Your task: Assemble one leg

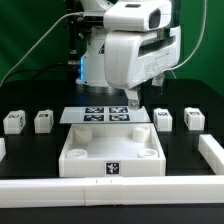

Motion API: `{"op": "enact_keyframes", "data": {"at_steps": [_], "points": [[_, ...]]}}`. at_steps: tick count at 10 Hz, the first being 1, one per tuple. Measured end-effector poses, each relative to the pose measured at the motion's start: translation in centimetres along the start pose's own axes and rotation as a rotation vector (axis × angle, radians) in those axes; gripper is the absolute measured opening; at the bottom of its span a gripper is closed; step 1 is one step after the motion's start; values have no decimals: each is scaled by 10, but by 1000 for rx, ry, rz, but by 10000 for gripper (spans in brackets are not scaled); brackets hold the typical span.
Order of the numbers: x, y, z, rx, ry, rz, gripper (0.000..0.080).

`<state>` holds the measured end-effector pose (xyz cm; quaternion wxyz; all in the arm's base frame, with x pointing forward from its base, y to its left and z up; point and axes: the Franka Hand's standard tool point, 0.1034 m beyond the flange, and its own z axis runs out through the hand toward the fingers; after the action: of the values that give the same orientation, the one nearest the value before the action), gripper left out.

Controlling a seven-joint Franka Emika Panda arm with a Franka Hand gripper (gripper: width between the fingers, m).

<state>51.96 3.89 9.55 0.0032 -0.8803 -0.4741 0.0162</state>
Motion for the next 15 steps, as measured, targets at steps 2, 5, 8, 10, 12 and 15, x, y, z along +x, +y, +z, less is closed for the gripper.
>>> {"op": "enact_keyframes", "data": {"at_steps": [2,5,8,10,12,15], "points": [[-3,0,2,4,-4,1,650],[-4,0,2,4,-4,2,650],[-16,-9,13,-15,10,-189,650],[-39,-21,23,-14,0,-360,650],[-56,-27,34,-4,-3,-475,650],[-57,-28,34,0,-4,-452,650]]}}
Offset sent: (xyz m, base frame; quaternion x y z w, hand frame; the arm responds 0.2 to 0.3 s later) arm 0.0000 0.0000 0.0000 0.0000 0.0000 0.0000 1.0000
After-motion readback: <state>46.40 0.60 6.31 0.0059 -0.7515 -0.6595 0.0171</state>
